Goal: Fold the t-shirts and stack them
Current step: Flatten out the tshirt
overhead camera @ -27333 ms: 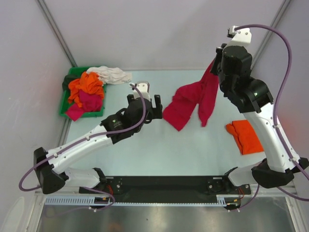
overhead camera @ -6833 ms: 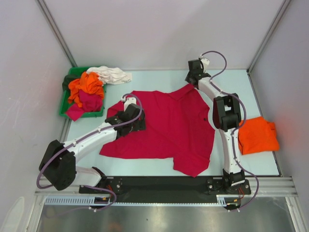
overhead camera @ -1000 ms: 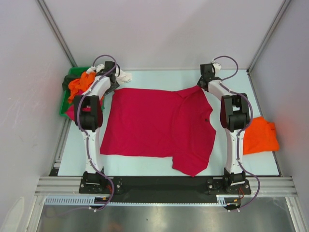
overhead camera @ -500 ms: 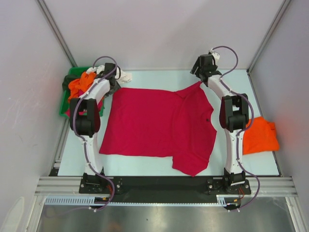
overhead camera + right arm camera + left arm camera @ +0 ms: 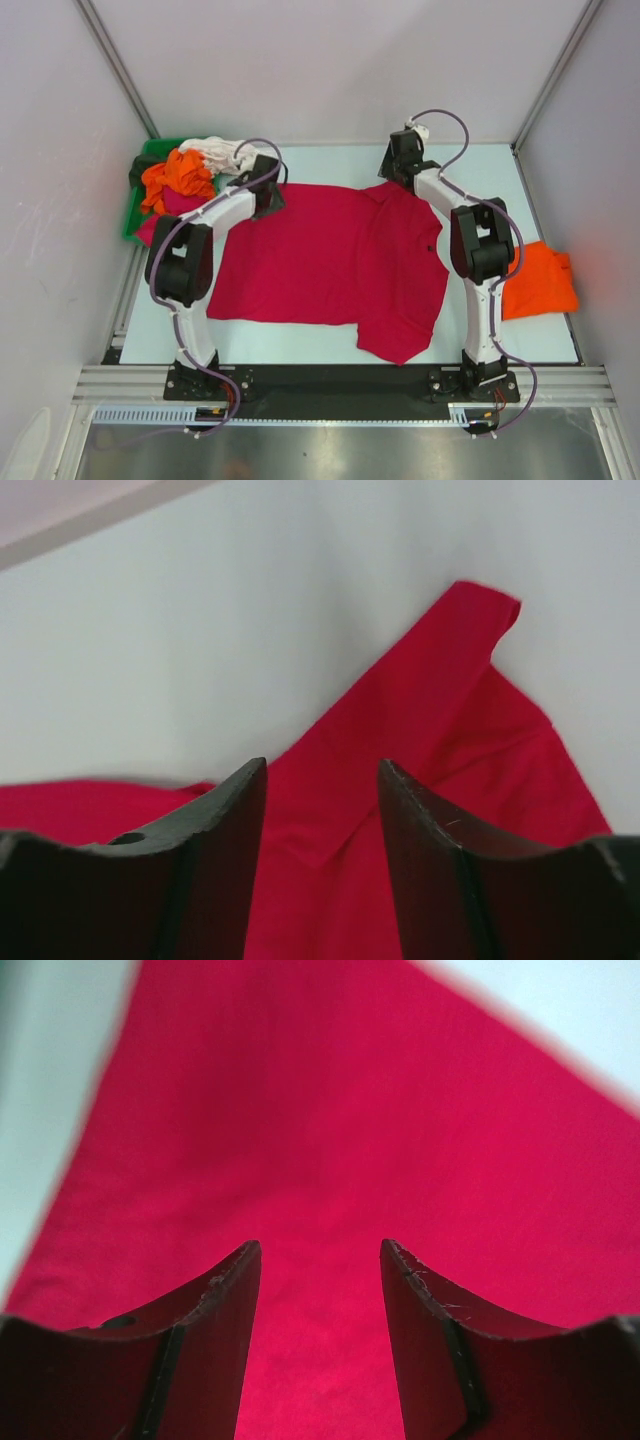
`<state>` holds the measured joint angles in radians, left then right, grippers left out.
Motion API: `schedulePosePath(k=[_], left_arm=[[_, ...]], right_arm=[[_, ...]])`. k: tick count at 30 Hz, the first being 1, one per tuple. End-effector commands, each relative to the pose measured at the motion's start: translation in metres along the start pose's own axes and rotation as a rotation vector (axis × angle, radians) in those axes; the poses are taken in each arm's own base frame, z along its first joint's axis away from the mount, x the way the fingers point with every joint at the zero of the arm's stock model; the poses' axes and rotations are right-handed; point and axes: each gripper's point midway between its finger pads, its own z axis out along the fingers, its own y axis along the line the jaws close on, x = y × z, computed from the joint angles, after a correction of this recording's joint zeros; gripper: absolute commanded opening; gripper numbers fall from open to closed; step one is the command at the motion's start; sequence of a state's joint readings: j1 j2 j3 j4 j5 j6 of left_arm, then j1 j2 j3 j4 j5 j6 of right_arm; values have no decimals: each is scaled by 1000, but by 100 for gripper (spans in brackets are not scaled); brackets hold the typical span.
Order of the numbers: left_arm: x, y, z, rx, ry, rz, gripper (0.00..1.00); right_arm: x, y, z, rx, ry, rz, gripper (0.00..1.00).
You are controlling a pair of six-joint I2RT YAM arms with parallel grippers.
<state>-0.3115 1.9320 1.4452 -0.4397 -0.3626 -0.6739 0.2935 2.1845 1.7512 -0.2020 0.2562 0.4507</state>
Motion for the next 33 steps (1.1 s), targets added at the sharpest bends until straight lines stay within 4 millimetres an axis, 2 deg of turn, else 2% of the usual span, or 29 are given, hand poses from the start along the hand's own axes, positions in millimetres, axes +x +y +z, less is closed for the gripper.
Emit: schedulePosePath(k=[1, 5, 13, 17, 27, 33], left_arm=[[20, -16, -10, 78, 10, -7, 56], [41, -14, -9, 75, 41, 16, 56], [56, -8, -9, 67, 68, 21, 56], [64, -5, -7, 56, 85, 24, 56], [100, 9, -14, 35, 146, 31, 56], [110, 15, -16, 32, 174, 32, 56]], right_arm=[[-23, 16, -28, -42, -72, -4, 52], [-8, 29, -42, -63, -63, -18, 52], [31, 46, -57, -86, -7, -7, 52], [45, 46, -52, -82, 14, -10, 52], [53, 39, -24, -50, 39, 11, 53], [70, 34, -19, -31, 58, 50, 54]])
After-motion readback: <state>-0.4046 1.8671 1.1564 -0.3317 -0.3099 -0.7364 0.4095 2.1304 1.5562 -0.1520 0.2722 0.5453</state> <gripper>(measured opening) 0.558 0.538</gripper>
